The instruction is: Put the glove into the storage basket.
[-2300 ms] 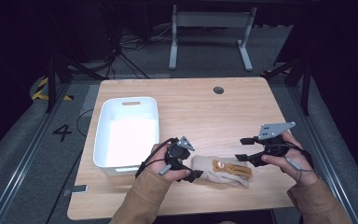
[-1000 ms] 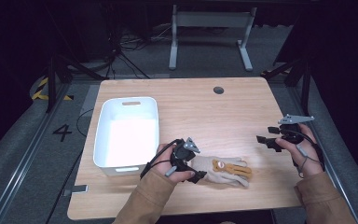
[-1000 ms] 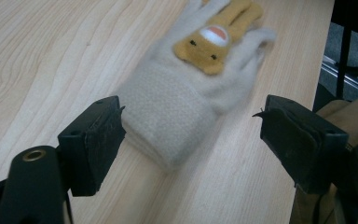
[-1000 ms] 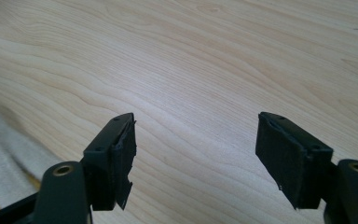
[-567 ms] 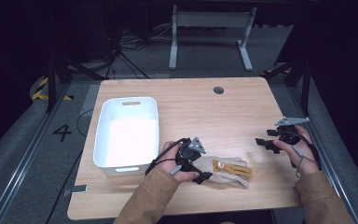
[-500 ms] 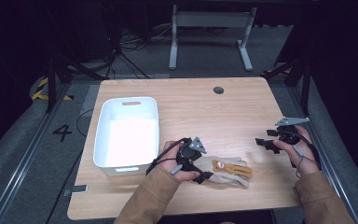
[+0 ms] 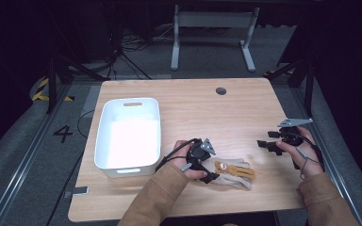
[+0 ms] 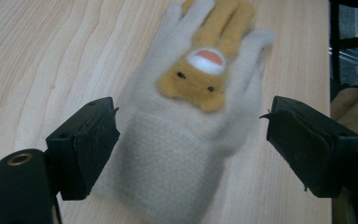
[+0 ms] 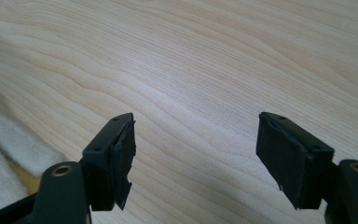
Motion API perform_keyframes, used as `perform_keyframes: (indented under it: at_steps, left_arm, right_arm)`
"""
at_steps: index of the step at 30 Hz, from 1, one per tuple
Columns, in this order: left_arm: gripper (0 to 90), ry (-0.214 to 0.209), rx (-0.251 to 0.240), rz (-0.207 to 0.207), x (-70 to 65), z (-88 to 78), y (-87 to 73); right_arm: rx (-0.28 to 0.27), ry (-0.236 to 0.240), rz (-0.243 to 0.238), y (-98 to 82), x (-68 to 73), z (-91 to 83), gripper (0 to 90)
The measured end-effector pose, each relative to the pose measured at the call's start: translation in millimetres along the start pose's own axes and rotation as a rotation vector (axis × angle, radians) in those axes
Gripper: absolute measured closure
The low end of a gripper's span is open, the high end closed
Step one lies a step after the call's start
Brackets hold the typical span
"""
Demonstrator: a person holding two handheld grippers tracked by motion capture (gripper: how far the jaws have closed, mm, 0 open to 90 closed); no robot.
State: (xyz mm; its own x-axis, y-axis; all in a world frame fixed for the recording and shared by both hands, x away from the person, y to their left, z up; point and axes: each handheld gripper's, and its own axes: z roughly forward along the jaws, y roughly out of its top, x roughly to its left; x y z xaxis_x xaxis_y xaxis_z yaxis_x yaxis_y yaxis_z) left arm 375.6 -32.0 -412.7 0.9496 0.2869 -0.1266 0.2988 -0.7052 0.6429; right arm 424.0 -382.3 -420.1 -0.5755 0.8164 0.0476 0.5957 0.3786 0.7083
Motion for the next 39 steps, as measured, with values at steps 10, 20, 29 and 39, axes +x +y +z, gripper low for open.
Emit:
perform_keyframes:
  at_steps: [10, 20, 29, 39]
  left_arm:
    - [17.0, -0.026, 0.007, 0.007, 5.0, 17.3, 2.4]
    - [17.0, -0.035, 0.066, -0.01, 4.7, 28.1, -1.6]
    - [16.5, -0.026, 0.072, 0.001, -2.0, 30.7, -6.2]
    - [15.4, 0.023, 0.091, 0.066, -7.0, 42.3, -9.9]
  right_arm:
    - [-0.006, 0.018, 0.008, -0.1, -0.1, -0.8, 29.3]
    - [-0.007, 0.031, 0.015, 0.4, 0.6, -1.9, 29.4]
    - [-0.006, 0.033, 0.011, 0.8, 2.0, -1.3, 29.3]
    - [-0.005, 0.038, 0.011, 0.9, 2.6, -0.9, 29.3]
